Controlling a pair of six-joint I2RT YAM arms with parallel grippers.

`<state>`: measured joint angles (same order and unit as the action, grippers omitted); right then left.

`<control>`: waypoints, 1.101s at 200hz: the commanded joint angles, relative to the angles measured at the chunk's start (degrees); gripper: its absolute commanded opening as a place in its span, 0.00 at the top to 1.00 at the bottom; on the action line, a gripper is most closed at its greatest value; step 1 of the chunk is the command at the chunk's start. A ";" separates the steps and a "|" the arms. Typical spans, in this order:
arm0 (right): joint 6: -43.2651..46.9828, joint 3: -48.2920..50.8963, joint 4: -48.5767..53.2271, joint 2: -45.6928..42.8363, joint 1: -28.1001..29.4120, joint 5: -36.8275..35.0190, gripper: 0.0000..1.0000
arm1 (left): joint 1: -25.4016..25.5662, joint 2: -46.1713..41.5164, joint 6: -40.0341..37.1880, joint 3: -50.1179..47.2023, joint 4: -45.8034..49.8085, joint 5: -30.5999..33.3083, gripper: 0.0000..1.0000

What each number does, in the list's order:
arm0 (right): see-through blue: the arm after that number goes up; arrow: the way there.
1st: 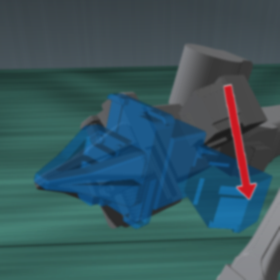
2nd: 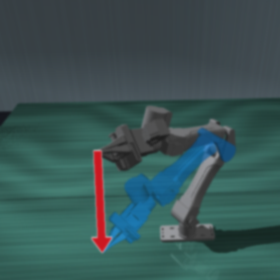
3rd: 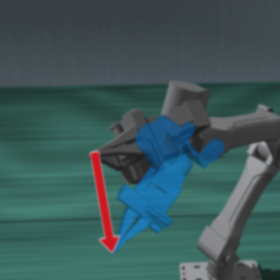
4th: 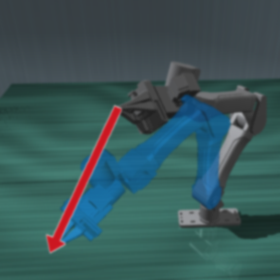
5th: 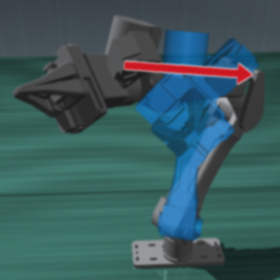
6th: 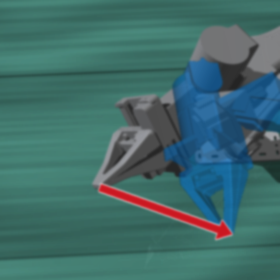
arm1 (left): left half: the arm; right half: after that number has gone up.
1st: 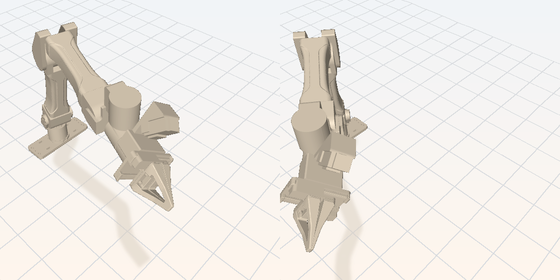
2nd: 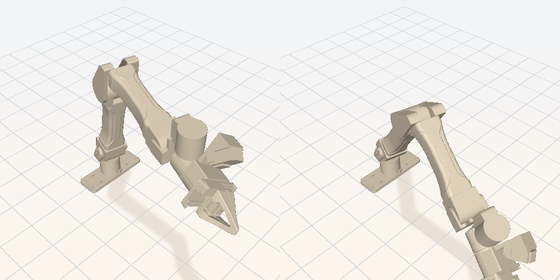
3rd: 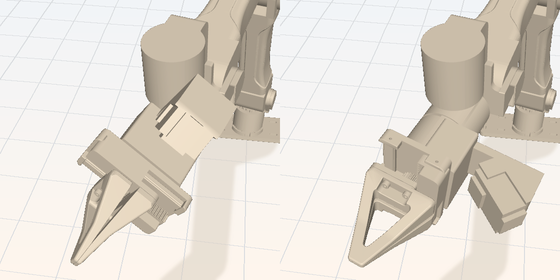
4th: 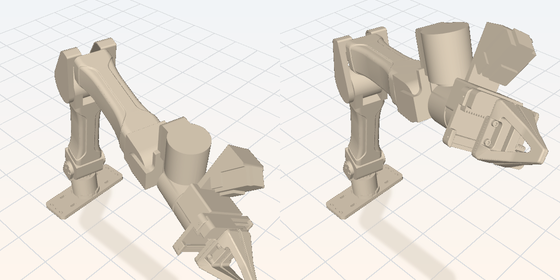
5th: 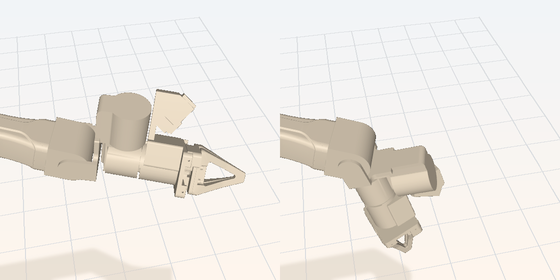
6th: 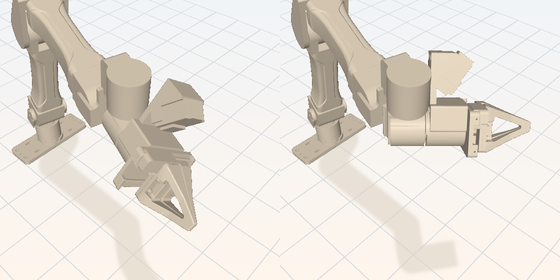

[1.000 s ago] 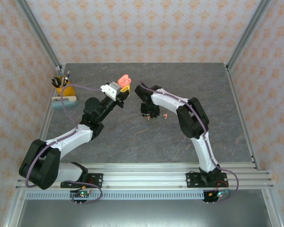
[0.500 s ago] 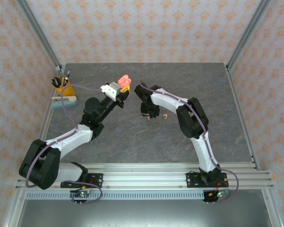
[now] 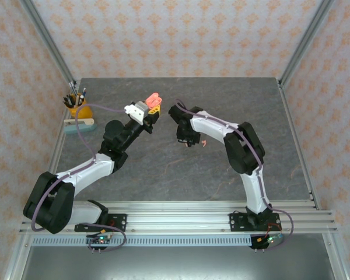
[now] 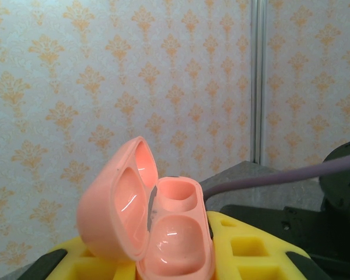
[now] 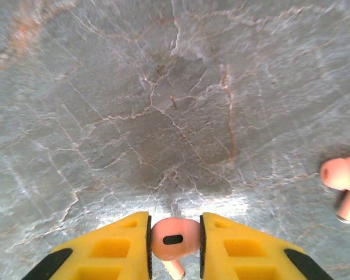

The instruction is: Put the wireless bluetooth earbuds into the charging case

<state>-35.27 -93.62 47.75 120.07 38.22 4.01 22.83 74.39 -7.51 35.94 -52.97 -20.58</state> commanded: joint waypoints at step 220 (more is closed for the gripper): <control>11.71 3.20 -38.31 -40.16 0.18 5.93 0.75 | 2.69 2.21 -0.57 11.59 7.18 -7.01 1.00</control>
<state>-25.56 -92.64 19.57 80.82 37.19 4.54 24.43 75.33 -7.40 44.58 -46.74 -28.08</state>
